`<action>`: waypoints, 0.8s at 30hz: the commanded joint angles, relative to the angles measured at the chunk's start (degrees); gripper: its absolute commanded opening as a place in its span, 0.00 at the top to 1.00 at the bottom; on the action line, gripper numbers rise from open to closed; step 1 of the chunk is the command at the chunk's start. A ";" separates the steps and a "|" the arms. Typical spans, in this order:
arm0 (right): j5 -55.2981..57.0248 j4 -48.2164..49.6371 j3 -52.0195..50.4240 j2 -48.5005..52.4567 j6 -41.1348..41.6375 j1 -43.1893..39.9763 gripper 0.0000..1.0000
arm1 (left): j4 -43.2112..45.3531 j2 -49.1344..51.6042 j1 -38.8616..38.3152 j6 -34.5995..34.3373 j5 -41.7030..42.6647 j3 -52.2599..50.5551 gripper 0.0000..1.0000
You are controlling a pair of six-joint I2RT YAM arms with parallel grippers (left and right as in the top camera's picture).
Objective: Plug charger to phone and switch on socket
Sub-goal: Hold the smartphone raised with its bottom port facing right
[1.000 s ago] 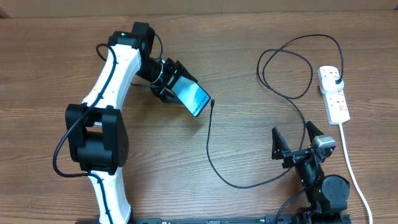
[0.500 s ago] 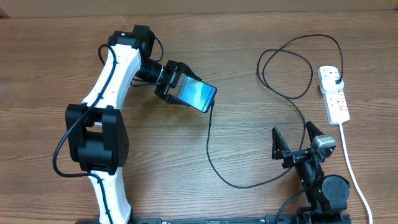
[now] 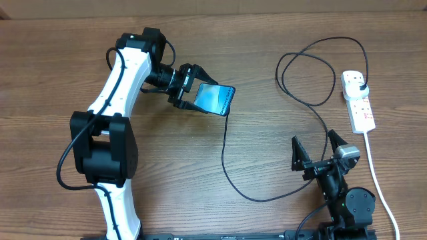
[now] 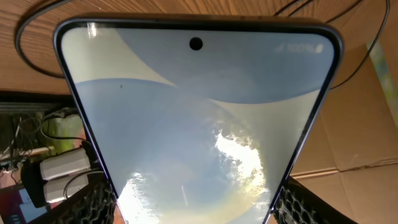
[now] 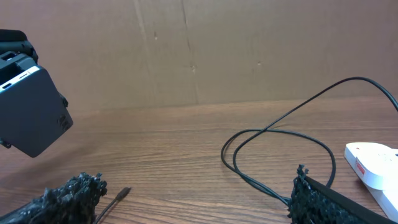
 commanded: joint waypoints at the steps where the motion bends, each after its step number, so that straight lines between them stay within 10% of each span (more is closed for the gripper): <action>1: -0.24 0.28 -0.59 -0.57 -0.04 0.11 0.00 | -0.22 -0.50 -0.02 -1.22 3.74 1.64 0.41; 24: -0.24 0.28 -0.59 -0.57 -0.04 0.11 0.00 | -0.44 -0.50 0.04 -1.75 11.17 1.64 0.42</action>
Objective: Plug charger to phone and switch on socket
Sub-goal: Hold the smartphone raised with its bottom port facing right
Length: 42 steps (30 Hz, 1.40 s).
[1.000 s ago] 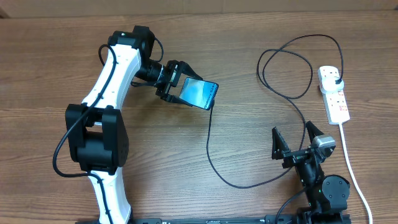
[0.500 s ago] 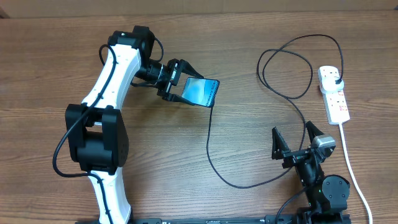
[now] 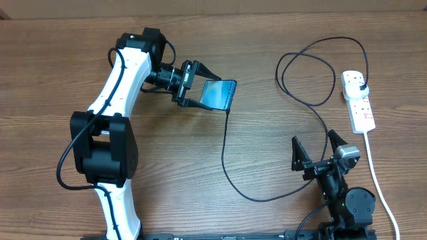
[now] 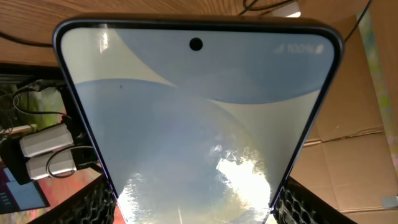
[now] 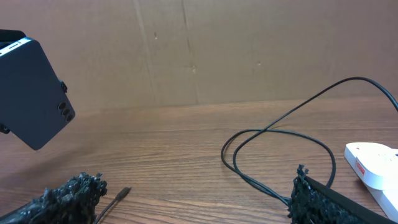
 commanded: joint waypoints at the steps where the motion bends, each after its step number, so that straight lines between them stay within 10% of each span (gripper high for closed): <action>1: -0.22 0.26 -0.59 -0.57 -0.07 0.13 0.00 | -0.17 -0.50 0.04 -1.55 3.65 1.64 0.41; 42: -0.24 0.28 -0.59 -0.57 -0.04 0.13 0.00 | 0.26 -0.50 0.31 -3.52 -8.96 1.64 0.41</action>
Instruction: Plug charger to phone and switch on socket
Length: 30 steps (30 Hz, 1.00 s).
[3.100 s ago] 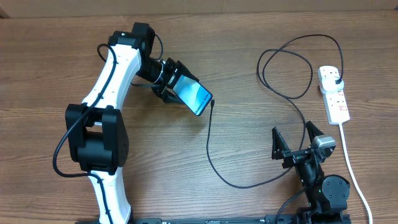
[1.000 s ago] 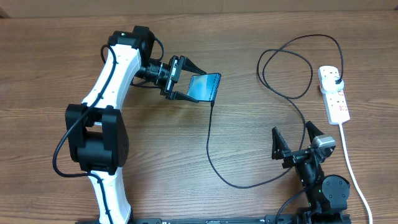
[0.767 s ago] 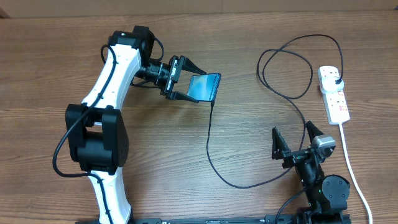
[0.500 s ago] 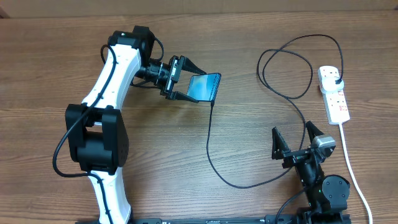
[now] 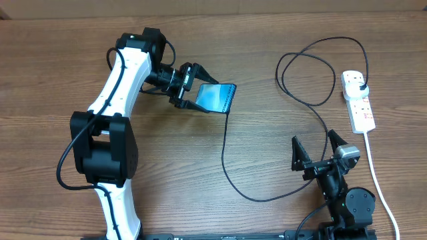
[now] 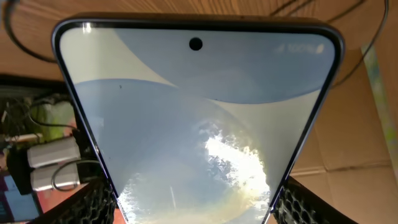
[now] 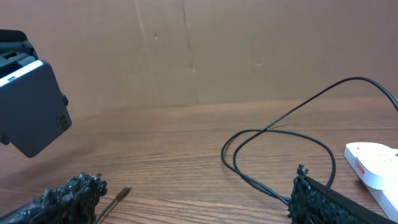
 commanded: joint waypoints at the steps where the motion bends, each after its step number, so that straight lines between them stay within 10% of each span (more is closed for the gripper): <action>1: -0.26 0.31 -0.59 -0.57 -0.04 0.13 0.00 | 0.17 -0.50 0.28 -0.68 -3.30 1.64 0.41; 19: -0.81 0.31 -0.59 -0.57 0.66 0.13 0.00 | 0.07 -0.50 0.28 -0.24 -30.84 1.64 0.41; 30: -5.16 0.37 -0.55 -0.52 15.21 0.13 0.00 | -0.52 -0.50 0.28 2.58 -36.68 1.64 0.42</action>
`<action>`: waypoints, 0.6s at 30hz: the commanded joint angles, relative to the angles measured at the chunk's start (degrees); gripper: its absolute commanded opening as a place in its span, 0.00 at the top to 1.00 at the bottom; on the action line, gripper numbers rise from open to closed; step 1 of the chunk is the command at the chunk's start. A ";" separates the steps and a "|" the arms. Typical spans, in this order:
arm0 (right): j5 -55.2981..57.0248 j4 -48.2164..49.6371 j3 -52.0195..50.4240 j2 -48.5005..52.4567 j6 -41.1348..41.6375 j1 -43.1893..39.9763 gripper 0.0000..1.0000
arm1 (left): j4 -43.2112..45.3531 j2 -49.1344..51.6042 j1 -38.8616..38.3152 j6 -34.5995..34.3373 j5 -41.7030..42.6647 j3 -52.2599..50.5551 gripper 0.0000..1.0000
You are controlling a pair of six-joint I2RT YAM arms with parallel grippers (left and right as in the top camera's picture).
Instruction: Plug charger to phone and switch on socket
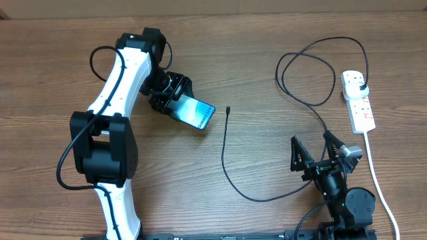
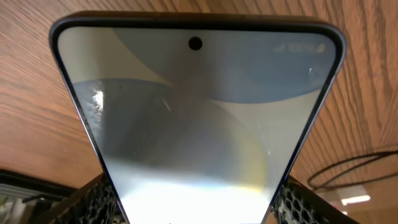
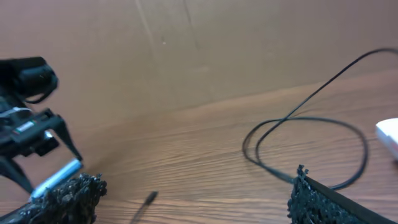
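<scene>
The phone (image 1: 197,113), its screen lit, is tilted low over the wooden table (image 1: 80,200), and my left gripper (image 1: 175,100) is shut on its lower end. In the left wrist view the phone (image 2: 196,106) fills the frame between the mesh fingers (image 2: 93,202). The charger plug (image 1: 228,110) lies loose on the table just right of the phone, apart from it; it also shows as the plug (image 3: 148,198). Its black cable (image 1: 227,167) loops round to the white power strip (image 1: 357,100). My right gripper (image 1: 315,155) is open and empty near the front edge.
The cable makes a wide loop (image 1: 307,73) left of the power strip, with the strip's white lead (image 1: 373,167) running to the front edge past my right arm. A cardboard wall (image 3: 217,43) stands behind the table.
My left gripper has moved down and to the left with the phone, from above the plug end to a low tilt beside it. The right wrist view has shifted slightly.
My left gripper held the phone raised over the cable's plug end at each earlier moment, tilted a little differently each time. Now the phone is lower and further left, with the plug bare on the table. My right gripper stayed open near the front.
</scene>
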 commanded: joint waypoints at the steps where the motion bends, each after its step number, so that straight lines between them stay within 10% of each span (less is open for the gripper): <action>1: -3.32 0.35 -0.46 -0.39 6.60 0.13 0.00 | -0.26 -0.50 0.28 2.12 -1.62 1.62 0.42; 18: -13.16 0.26 3.85 13.60 14.03 0.13 0.00 | -4.17 -0.50 0.31 6.69 -0.81 1.62 0.43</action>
